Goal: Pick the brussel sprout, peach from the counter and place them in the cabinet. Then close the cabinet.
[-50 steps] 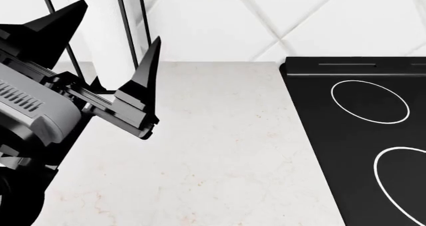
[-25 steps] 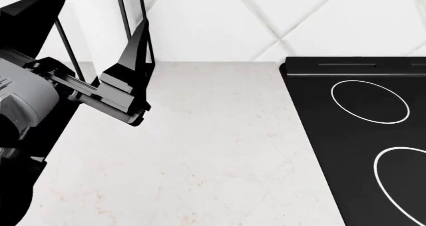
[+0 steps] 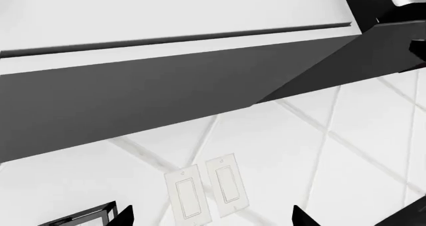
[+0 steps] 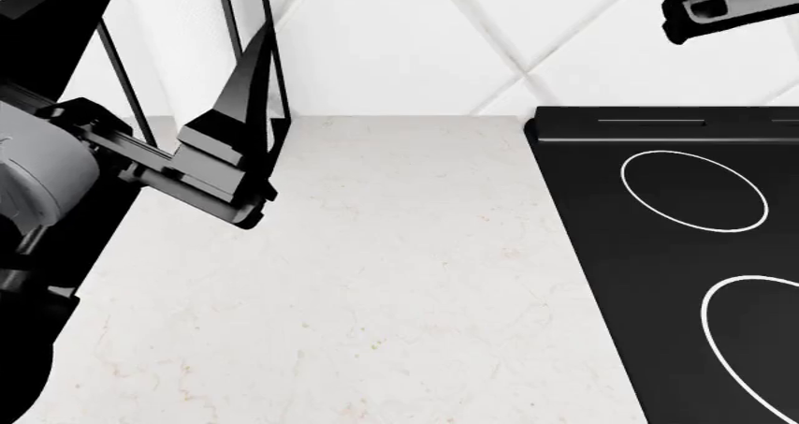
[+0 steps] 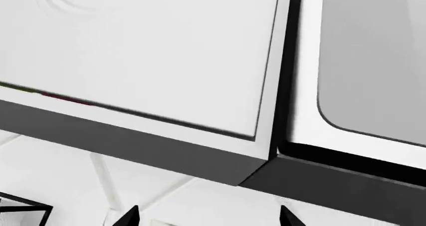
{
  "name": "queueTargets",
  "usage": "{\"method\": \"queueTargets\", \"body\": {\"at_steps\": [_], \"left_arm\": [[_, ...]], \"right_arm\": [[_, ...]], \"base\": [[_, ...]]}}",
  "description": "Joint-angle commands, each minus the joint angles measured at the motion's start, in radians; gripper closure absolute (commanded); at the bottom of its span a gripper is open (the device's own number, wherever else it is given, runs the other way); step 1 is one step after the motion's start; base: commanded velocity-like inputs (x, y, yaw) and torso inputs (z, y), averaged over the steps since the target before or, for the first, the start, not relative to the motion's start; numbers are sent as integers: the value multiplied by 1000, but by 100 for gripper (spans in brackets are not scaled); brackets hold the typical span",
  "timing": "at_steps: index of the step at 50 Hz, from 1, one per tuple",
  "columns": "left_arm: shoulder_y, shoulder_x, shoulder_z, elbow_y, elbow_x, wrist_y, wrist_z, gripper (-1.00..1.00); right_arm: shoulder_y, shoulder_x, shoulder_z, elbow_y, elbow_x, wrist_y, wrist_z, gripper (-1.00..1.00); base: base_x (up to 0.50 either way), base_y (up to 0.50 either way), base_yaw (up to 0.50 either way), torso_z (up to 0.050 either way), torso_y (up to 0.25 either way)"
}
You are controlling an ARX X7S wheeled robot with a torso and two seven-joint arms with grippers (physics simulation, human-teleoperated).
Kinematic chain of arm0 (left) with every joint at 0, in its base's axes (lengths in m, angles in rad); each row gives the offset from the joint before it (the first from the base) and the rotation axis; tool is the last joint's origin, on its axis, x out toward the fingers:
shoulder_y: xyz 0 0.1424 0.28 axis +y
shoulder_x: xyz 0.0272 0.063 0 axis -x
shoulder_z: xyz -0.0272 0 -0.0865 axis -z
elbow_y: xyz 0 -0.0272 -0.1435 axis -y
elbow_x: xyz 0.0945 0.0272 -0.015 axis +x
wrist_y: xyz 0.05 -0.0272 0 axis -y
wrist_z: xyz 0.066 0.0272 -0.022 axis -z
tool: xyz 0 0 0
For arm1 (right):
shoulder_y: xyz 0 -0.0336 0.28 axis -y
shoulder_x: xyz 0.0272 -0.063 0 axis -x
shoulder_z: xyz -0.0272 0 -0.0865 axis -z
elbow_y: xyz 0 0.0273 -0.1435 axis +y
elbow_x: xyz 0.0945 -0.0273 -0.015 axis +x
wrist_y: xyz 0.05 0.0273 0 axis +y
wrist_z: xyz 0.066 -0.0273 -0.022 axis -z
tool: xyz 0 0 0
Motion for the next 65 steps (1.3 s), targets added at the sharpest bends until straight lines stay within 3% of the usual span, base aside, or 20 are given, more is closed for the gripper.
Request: {"method": "queueTargets", "body": {"at_steps": [1,30,65], "left_arm": [[23,-12,-7,3,-2,16,4,-100],[-110,-2,-9,-1,-89,-70,-38,-100],[-149,-3,-9,-8,-111,-99,-49,-100]], "right_arm": [[-184,-7,36,31,-87,-131,-59,-100],[-317,-34,-2,5,-140,-197,-77,-100],[-351,-53,-26,9,-139,-236,-99,-100]], "base": [[0,0,0,0,0],[-321,296,0,0,0],[-3,500,0,0,0]]}}
